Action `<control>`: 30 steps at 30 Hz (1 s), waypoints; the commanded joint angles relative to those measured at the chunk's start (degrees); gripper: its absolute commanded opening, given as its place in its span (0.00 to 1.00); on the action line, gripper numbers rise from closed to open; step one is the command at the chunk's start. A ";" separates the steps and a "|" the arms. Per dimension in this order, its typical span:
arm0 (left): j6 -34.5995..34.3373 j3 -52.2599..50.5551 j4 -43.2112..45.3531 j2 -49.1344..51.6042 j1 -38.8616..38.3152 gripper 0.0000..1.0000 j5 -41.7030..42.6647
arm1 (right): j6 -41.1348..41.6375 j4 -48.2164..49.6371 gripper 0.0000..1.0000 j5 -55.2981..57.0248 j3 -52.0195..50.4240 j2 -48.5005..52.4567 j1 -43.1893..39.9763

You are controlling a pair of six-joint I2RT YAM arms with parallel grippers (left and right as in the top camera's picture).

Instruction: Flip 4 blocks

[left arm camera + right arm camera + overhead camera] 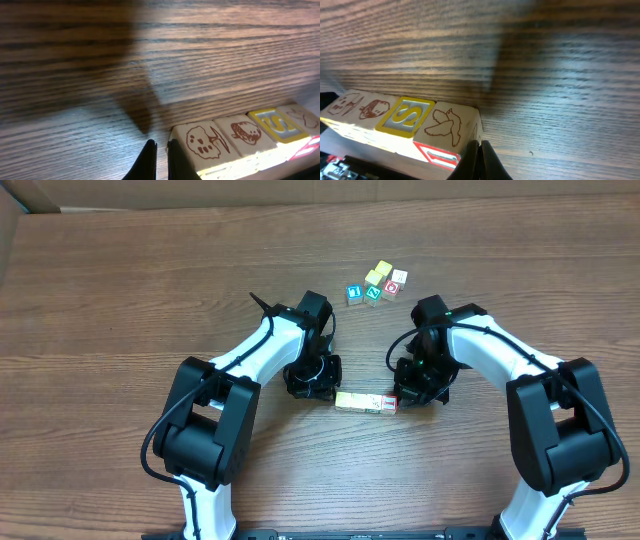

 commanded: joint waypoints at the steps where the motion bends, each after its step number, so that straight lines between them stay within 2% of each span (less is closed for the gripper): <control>1: -0.20 -0.61 0.63 0.96 -0.35 0.04 1.97 | 3.23 0.98 0.04 -2.40 -0.28 -1.44 2.43; 30: 1.14 -0.61 4.98 0.96 -0.02 0.04 1.81 | 10.99 1.20 0.04 -2.43 -0.28 -1.44 7.61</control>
